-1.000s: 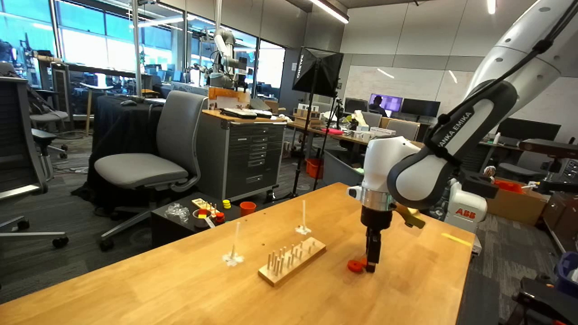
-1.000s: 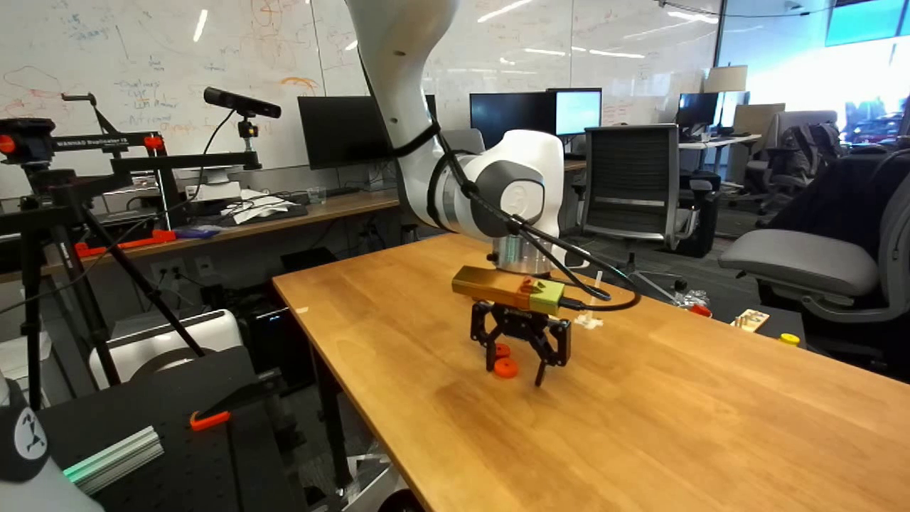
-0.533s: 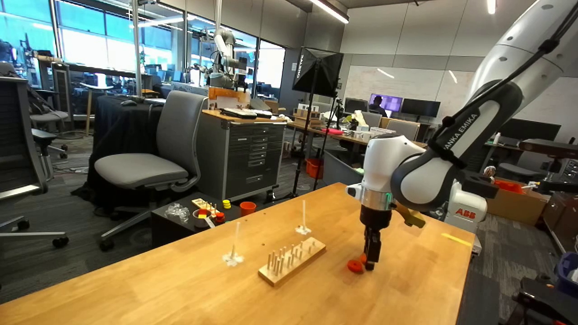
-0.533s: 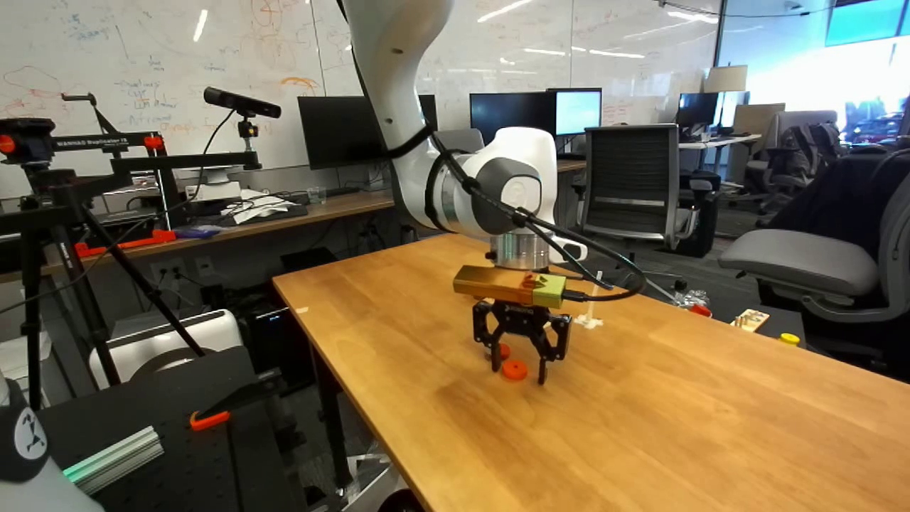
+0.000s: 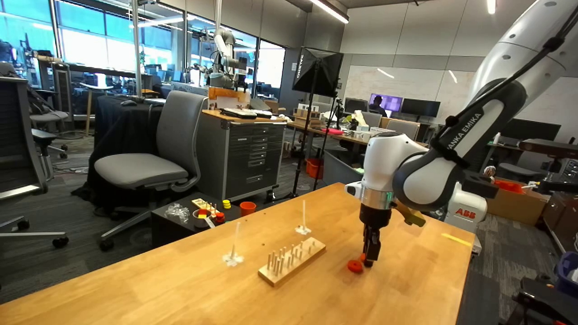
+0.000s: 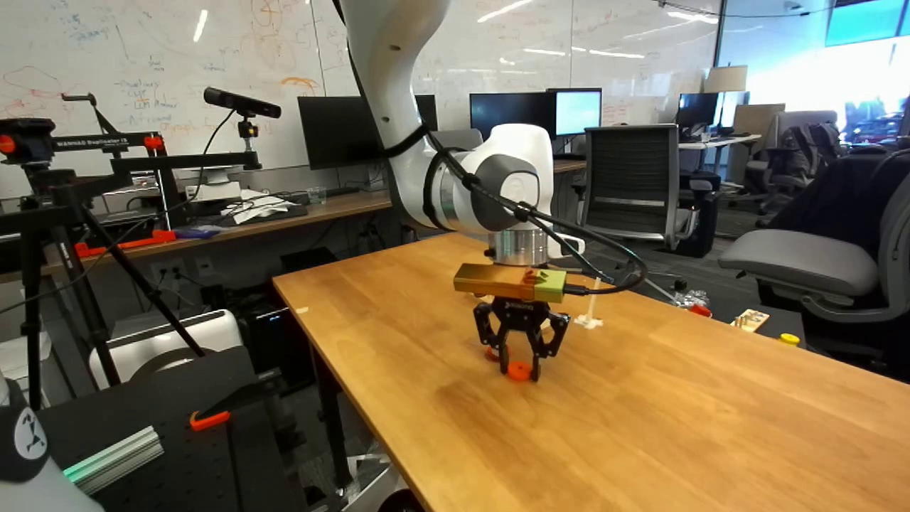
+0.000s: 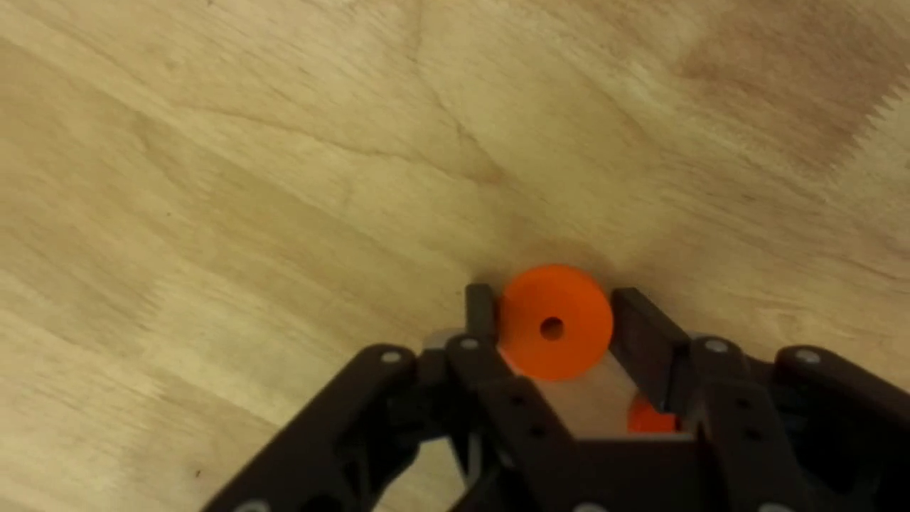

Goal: Pick up the orange ring on the right and put it on the wooden stand

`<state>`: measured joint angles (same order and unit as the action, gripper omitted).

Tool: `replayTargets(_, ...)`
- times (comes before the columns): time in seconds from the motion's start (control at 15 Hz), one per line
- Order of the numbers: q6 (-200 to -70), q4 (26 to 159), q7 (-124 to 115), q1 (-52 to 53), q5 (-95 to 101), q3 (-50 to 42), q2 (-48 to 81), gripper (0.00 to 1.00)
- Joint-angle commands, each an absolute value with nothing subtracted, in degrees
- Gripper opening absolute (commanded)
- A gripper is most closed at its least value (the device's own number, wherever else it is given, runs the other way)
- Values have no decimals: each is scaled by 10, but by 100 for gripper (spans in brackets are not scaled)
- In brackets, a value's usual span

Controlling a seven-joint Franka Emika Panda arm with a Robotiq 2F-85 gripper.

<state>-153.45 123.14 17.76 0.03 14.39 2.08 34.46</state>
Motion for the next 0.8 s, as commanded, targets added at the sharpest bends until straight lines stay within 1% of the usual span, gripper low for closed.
replayTargets(0.0, -1552, 1247, 178, 2, 155, 15, 335, 19)
replayTargets(0.33, -1520, 1252, 204, -11, 143, 32, 324, 18)
replayTargets(0.73, -1387, 1235, 255, -12, 114, 83, 300, 18)
